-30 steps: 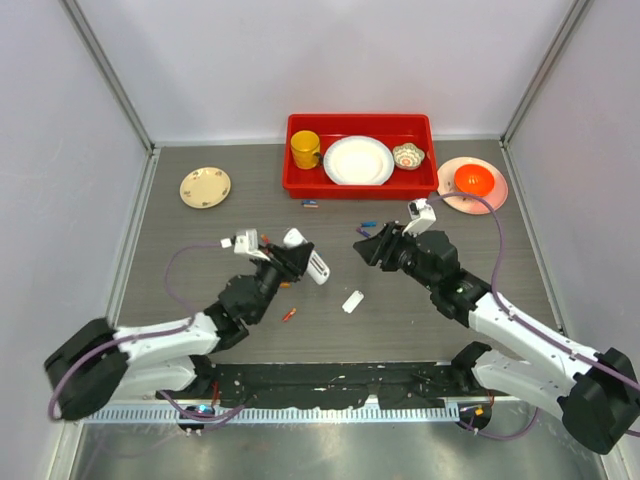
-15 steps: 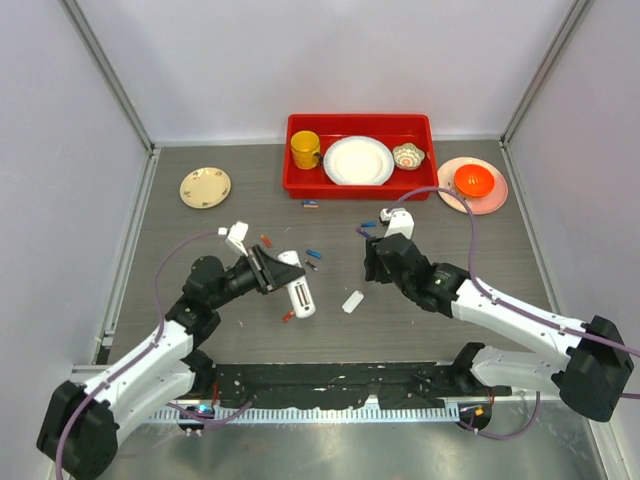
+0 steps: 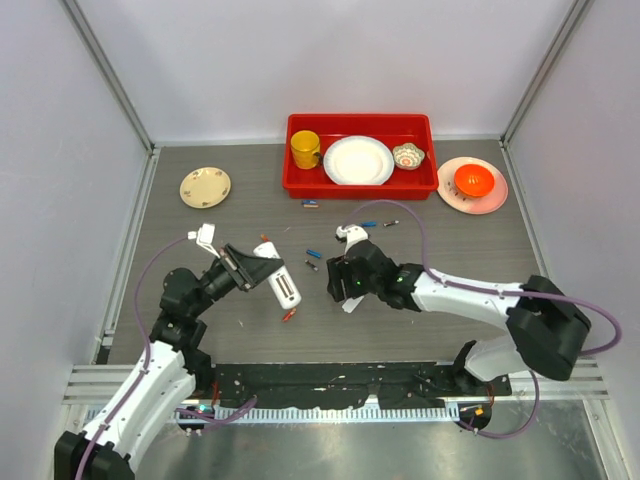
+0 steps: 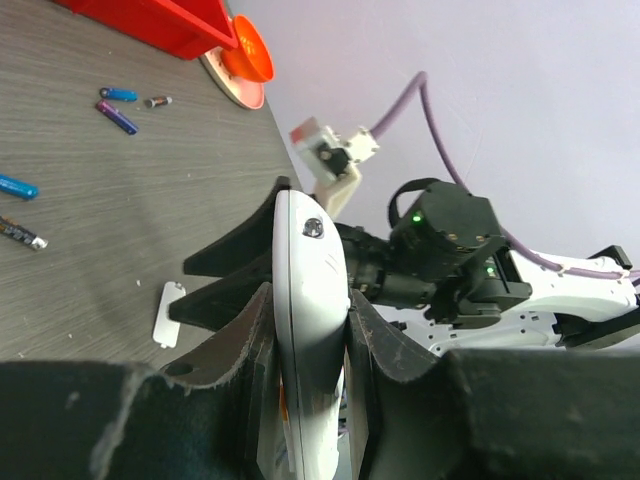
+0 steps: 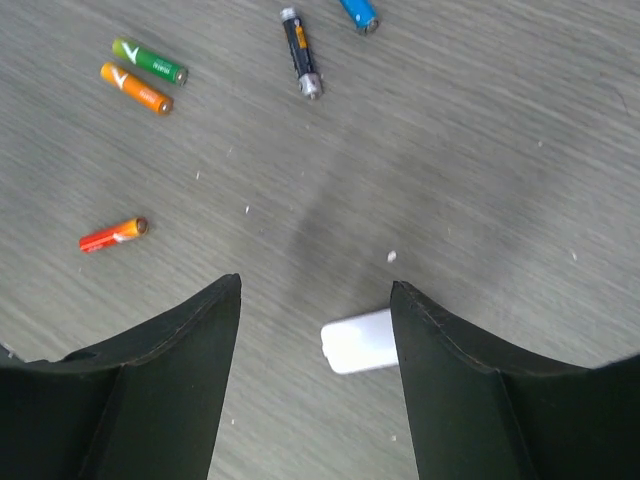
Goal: Load the batteries into the remote control
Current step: Pick up the battery from the center of the board.
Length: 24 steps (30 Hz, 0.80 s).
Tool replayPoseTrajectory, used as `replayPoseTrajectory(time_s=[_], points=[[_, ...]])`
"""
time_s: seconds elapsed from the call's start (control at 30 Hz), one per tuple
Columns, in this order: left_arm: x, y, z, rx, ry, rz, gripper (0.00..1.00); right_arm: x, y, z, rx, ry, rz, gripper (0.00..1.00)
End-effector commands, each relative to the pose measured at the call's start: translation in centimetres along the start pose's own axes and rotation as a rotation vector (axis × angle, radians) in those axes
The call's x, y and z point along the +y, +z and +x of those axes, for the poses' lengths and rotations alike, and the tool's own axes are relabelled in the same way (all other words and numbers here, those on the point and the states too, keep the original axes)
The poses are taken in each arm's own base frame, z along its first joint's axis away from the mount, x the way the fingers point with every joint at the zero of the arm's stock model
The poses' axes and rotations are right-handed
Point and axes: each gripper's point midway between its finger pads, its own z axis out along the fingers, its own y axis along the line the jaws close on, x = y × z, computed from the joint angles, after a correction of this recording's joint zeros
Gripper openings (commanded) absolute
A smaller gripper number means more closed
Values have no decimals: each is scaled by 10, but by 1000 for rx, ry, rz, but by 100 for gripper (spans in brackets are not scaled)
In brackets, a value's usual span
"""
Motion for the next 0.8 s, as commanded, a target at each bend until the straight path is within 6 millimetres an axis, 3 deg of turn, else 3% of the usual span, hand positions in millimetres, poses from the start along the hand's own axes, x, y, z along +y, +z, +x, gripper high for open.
replayPoseTrajectory(time_s=[0.0, 0.03, 0.1, 0.13, 0.27, 0.4, 0.77], points=[[-45, 4, -17, 6, 72, 105, 0, 22, 14, -50, -115, -26, -38, 67], [-47, 4, -17, 15, 73, 108, 0, 28, 16, -64, -137, -44, -45, 66], [-53, 4, -18, 18, 80, 125, 0, 29, 33, -60, -102, -70, -31, 63], [-56, 3, -18, 15, 85, 138, 0, 34, 37, -70, -112, -86, -38, 62], [-67, -4, -13, 24, 81, 199, 0, 34, 55, -76, -101, -126, -15, 58], [-73, -11, -9, 23, 79, 240, 0, 30, 76, -71, -61, -155, 11, 53], [-72, -12, -4, 46, 81, 256, 0, 22, 96, -63, -17, -185, 56, 43]])
